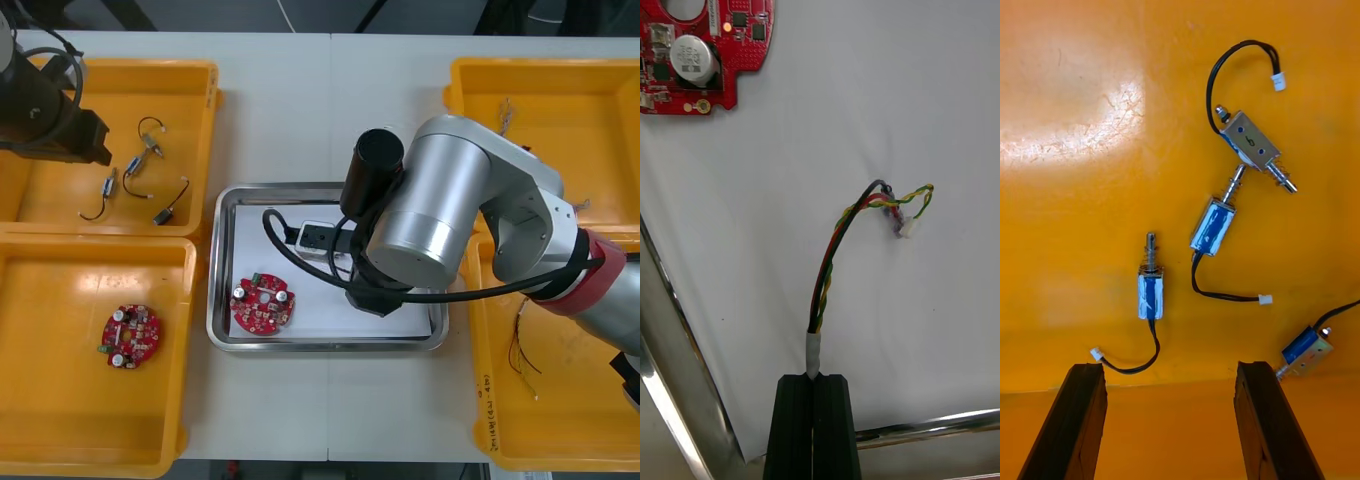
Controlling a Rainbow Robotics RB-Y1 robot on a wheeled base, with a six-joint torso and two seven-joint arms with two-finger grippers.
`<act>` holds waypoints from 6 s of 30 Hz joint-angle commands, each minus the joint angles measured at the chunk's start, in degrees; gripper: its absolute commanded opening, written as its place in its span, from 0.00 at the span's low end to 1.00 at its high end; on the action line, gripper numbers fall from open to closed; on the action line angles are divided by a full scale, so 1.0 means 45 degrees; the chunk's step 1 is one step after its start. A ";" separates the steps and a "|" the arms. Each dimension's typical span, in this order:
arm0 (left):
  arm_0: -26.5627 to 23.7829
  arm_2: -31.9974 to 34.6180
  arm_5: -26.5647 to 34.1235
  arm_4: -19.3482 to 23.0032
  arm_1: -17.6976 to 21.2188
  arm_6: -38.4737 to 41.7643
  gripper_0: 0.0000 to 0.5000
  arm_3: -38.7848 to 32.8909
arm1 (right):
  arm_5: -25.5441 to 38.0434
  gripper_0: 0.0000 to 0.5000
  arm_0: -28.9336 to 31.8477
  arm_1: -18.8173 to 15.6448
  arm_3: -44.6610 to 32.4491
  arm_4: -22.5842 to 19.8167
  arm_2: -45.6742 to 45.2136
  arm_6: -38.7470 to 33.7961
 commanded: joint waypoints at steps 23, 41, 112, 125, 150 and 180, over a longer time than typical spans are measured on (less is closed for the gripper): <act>-0.0561 -0.1550 -0.2773 -0.0797 -0.0553 -0.1529 1.00 0.2698 | -0.1057 0.76 0.0485 0.0940 0.2022 0.0285 0.0850 -0.1219; -0.0482 -0.2136 -0.3593 -0.0660 -0.0553 -0.1646 0.40 0.3343 | 0.0076 1.00 0.0485 0.0881 0.0908 0.1008 -0.0009 -0.1375; -0.0502 -0.1336 0.3683 -0.2476 -0.3424 0.3315 0.01 -0.6442 | 0.2430 1.00 -0.0940 -0.3650 0.3897 0.0304 -1.2119 -0.0555; -0.0482 -0.3953 0.3614 -0.2965 -0.4303 0.6401 0.01 -0.6559 | 0.2430 1.00 -0.1292 -0.3923 0.6377 0.0578 -1.2665 0.0402; 0.0377 -0.5574 0.1016 -0.3570 -0.4439 0.7182 0.01 -0.4431 | 0.0525 1.00 -0.3499 -0.3396 1.1045 0.1144 -1.1103 0.4016; 0.0885 -0.6707 -0.0546 -0.3805 -0.4244 0.8022 1.00 -0.3649 | -0.2151 1.00 -0.3323 -0.1911 1.3721 0.1984 -1.0029 0.4465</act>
